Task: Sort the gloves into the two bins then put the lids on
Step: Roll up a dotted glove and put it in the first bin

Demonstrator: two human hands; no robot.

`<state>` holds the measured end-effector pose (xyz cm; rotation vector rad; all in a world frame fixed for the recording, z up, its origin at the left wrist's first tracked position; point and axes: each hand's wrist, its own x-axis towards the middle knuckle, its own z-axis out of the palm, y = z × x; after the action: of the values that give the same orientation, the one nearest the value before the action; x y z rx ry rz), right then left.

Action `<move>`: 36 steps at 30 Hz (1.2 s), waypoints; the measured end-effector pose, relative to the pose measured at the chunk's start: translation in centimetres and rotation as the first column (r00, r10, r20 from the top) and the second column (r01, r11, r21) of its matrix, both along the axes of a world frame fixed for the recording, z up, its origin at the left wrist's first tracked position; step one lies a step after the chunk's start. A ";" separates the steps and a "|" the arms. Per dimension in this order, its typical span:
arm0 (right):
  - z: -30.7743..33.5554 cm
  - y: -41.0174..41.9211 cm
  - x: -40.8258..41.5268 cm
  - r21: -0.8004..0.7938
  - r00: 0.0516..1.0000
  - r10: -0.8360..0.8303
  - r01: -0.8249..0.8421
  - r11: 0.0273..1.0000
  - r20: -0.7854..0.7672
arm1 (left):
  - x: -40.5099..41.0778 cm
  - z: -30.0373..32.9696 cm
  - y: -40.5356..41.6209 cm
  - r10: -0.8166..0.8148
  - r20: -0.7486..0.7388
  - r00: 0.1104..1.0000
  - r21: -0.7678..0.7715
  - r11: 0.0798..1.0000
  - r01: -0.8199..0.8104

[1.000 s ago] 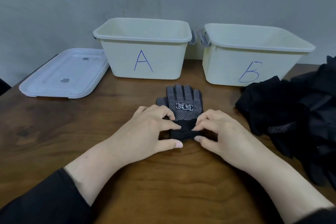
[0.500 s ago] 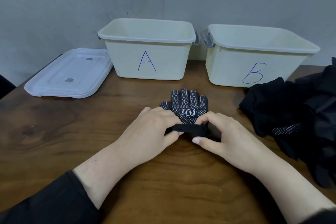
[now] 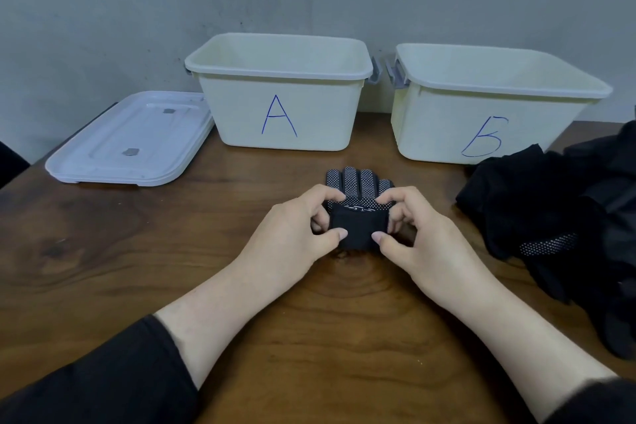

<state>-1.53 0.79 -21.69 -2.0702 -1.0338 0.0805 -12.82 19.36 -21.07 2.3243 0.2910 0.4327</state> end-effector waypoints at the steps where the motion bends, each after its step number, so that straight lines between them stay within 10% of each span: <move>1: -0.2 0.0 0.1 -0.011 0.998 -0.013 0.014 1.000 0.062 | 0.0 0.0 0.0 0.000 0.004 1.000 0.019 1.000 0.000; 10: -0.4 -0.1 0.5 -0.223 0.888 0.162 -0.070 0.972 0.430 | -0.1 -0.7 1.0 -0.179 0.035 0.983 0.611 0.782 0.121; 16: 0.4 -1.5 2.1 -0.282 0.960 0.258 -0.219 0.934 0.111 | -0.9 0.1 1.4 -0.154 -0.241 0.958 0.508 0.821 0.260; 27: 0.7 -0.6 1.6 -0.155 0.964 0.156 -0.124 0.980 0.214 | -0.2 -0.6 0.8 -0.149 -0.049 0.988 0.590 0.794 0.149; 36: 1.8 -1.4 1.6 -0.101 0.976 0.178 -0.191 0.976 -0.123 | -0.4 0.4 0.9 -0.131 -0.009 0.991 0.374 0.919 0.125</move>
<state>0.09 -0.57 -19.89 -2.0387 -1.1722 0.3545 -13.21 20.30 -20.72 2.6921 0.0469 0.4751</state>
